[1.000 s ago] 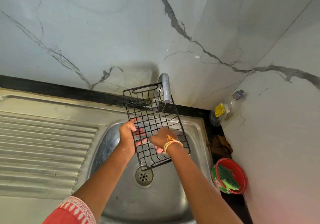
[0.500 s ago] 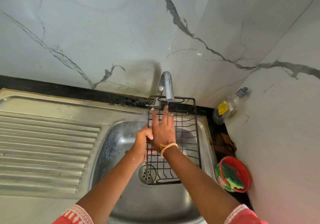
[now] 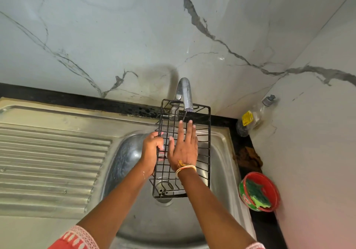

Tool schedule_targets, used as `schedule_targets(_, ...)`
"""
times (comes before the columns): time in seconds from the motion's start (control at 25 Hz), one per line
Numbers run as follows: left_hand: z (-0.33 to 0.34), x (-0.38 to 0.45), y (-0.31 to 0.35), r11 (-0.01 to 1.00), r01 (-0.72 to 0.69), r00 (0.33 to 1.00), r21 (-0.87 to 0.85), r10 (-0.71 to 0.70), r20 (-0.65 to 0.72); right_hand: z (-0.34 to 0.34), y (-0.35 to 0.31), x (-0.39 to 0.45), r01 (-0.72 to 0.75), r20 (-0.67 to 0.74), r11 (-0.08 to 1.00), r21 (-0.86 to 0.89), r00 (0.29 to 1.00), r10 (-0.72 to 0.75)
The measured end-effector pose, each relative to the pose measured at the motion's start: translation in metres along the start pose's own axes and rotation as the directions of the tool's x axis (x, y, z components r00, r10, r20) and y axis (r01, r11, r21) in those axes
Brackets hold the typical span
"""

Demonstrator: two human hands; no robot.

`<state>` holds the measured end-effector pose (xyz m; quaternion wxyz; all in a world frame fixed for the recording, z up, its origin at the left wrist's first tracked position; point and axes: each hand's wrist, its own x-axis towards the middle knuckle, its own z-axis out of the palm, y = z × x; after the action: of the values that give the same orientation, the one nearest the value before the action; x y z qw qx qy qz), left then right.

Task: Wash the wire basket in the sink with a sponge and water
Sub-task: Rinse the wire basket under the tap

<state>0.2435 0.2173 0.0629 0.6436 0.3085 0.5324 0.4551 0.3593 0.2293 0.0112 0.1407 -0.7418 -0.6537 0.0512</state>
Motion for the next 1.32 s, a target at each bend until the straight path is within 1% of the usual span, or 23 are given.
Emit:
schedule_targets(0.04,-0.001,0.004,-0.002,0.999,-0.033,0.999,0.003,0.033,-0.023,0.000,-0.007,-0.004,-0.038,0.036,0.999,0.026,0.999,0.038)
schedule_targets(0.16,-0.005,0.013,-0.008,0.987,-0.160,0.980,-0.002,0.159,-0.123,-0.001,-0.017,-0.018,0.039,0.208,0.994,0.102,0.976,-0.059)
schedule_targets(0.24,-0.007,0.015,-0.005,0.988,-0.147,0.977,-0.048,0.137,-0.162,-0.008,-0.010,-0.022,0.024,0.186,0.984,0.175,0.981,-0.056)
schedule_targets(0.32,-0.009,0.018,-0.006,0.988,-0.106,0.988,-0.109,0.092,-0.123,-0.012,-0.006,-0.025,0.004,0.127,0.984,0.179,0.991,-0.027)
schedule_targets(0.36,-0.009,0.017,-0.006,0.990,-0.096,0.990,-0.101,0.085,-0.109,-0.014,-0.007,-0.026,0.008,0.135,0.987,0.160,0.990,-0.030)
schedule_targets(0.44,-0.009,0.019,-0.004,0.991,-0.117,0.987,-0.061,0.109,-0.119,-0.016,-0.009,-0.024,0.015,0.199,0.991,0.136,0.979,-0.042)
schedule_targets(0.52,-0.009,0.022,0.002,0.982,-0.187,0.972,-0.041,0.179,-0.151,-0.018,-0.008,-0.027,0.006,0.315,0.993,0.117,0.948,-0.043)
schedule_targets(0.56,-0.008,0.026,0.005,0.974,-0.222,0.962,-0.047,0.211,-0.171,-0.019,-0.010,-0.032,0.033,0.394,0.994,0.104,0.916,-0.072)
schedule_targets(0.6,-0.009,0.029,0.009,0.967,-0.244,0.954,-0.070,0.227,-0.197,-0.018,-0.014,-0.041,0.107,0.469,0.992,0.068,0.874,-0.127)
schedule_targets(0.64,-0.009,0.034,0.011,0.960,-0.259,0.946,-0.104,0.231,-0.229,-0.015,-0.018,-0.053,0.217,0.494,0.976,0.025,0.846,-0.201)
schedule_targets(0.68,-0.009,0.037,0.014,0.954,-0.264,0.941,-0.139,0.223,-0.256,-0.013,-0.021,-0.065,0.320,0.458,0.948,0.001,0.842,-0.285)
schedule_targets(0.72,-0.010,0.043,0.015,0.948,-0.267,0.937,-0.171,0.215,-0.275,-0.012,-0.021,-0.071,0.378,0.399,0.926,0.005,0.848,-0.349)
schedule_targets(0.8,-0.014,0.051,0.017,0.938,-0.282,0.931,-0.200,0.217,-0.293,-0.011,-0.008,-0.066,0.420,0.322,0.907,0.033,0.855,-0.407)
schedule_targets(0.84,-0.017,0.055,0.017,0.935,-0.298,0.927,-0.192,0.236,-0.293,-0.010,0.005,-0.059,0.412,0.317,0.911,0.021,0.861,-0.397)
schedule_targets(0.88,-0.019,0.059,0.016,0.932,-0.316,0.922,-0.178,0.258,-0.288,-0.011,0.018,-0.050,0.370,0.304,0.929,-0.019,0.887,-0.347)
schedule_targets(0.96,-0.019,0.062,0.013,0.928,-0.330,0.920,-0.174,0.274,-0.282,-0.011,0.034,-0.038,0.247,0.285,0.954,-0.173,0.939,-0.192)
schedule_targets(1.0,-0.017,0.063,0.010,0.926,-0.329,0.921,-0.187,0.271,-0.280,-0.010,0.028,-0.039,0.239,0.313,0.942,-0.234,0.936,-0.160)
schedule_targets(1.04,-0.015,0.063,0.007,0.923,-0.327,0.924,-0.201,0.267,-0.274,-0.006,0.015,-0.044,0.292,0.341,0.924,-0.246,0.919,-0.199)
schedule_targets(1.12,-0.012,0.066,0.000,0.918,-0.324,0.928,-0.228,0.262,-0.265,0.009,-0.012,-0.057,0.447,0.405,0.880,-0.159,0.843,-0.355)
schedule_targets(1.16,-0.012,0.068,-0.003,0.915,-0.328,0.927,-0.237,0.263,-0.266,0.010,-0.017,-0.057,0.494,0.440,0.866,-0.081,0.797,-0.413)
schedule_targets(1.2,-0.014,0.069,-0.004,0.912,-0.328,0.929,-0.246,0.264,-0.261,0.009,-0.011,-0.048,0.482,0.469,0.876,-0.026,0.780,-0.415)
schedule_targets(1.28,-0.017,0.070,-0.005,0.910,-0.317,0.935,-0.266,0.253,-0.250,0.008,0.016,-0.020,0.330,0.471,0.942,-0.067,0.842,-0.262)
schedule_targets(1.32,-0.016,0.069,-0.006,0.909,-0.319,0.934,-0.269,0.253,-0.253,0.007,0.025,-0.010,0.246,0.466,0.956,-0.158,0.872,-0.148)
